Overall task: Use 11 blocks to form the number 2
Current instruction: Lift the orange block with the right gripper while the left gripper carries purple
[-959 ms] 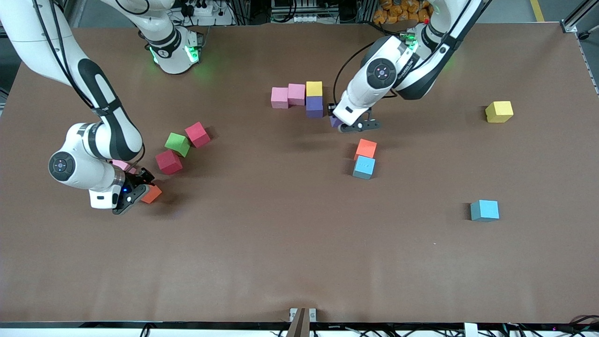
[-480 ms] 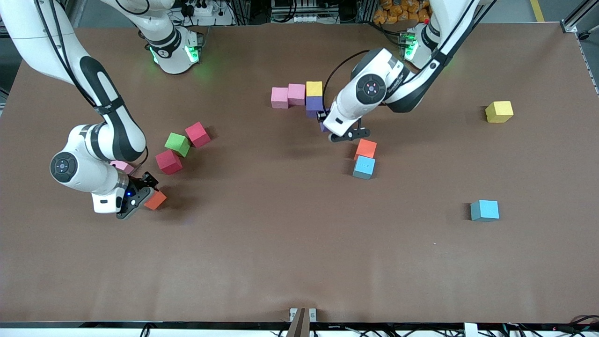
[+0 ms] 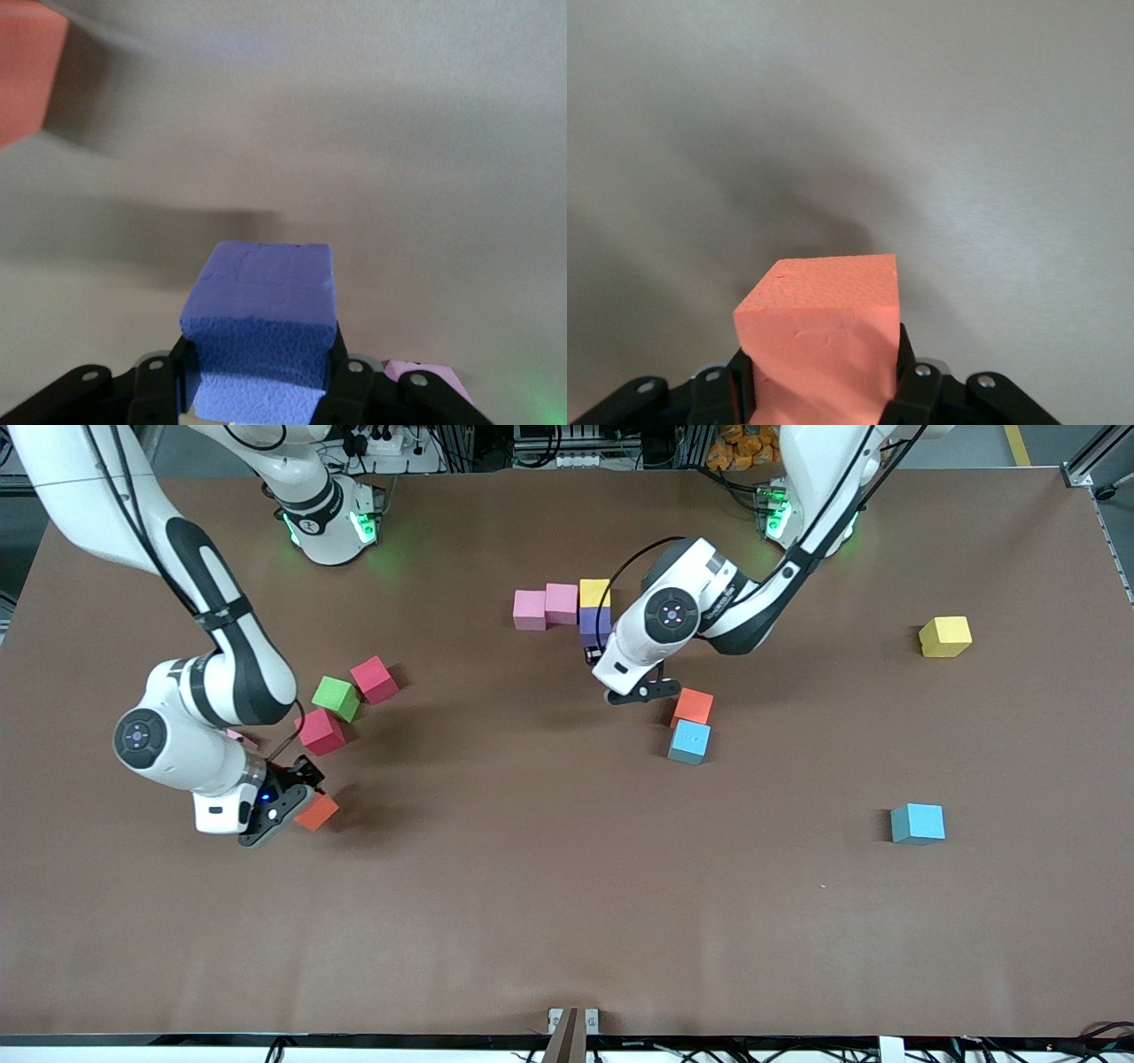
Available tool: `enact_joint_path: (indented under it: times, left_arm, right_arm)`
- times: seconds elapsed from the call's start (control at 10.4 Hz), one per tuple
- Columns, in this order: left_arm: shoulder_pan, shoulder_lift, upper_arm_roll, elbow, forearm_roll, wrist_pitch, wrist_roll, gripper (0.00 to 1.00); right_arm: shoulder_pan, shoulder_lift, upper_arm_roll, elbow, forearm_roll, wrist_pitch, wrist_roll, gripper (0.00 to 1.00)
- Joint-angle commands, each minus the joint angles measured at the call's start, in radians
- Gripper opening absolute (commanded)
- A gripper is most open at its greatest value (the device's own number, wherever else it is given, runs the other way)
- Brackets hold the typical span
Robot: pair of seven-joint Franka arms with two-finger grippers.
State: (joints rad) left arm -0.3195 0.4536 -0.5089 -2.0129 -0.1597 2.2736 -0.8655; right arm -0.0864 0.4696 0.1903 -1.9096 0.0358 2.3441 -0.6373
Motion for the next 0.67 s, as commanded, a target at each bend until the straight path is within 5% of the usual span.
enact_joint_path:
  times: [0.0, 0.58]
  left_arm:
    - [-0.117, 0.016, 0.093, 0.052, 0.018, -0.022, -0.042, 0.00]
    - [-0.165, 0.034, 0.099, 0.052, 0.095, -0.022, -0.047, 0.00]
  right_arm:
    - [0.037, -0.042, 0.000, -0.009, 0.112, -0.074, 0.074, 0.16]
    - [0.148, -0.062, -0.009, -0.016, 0.159, -0.075, 0.215, 0.16]
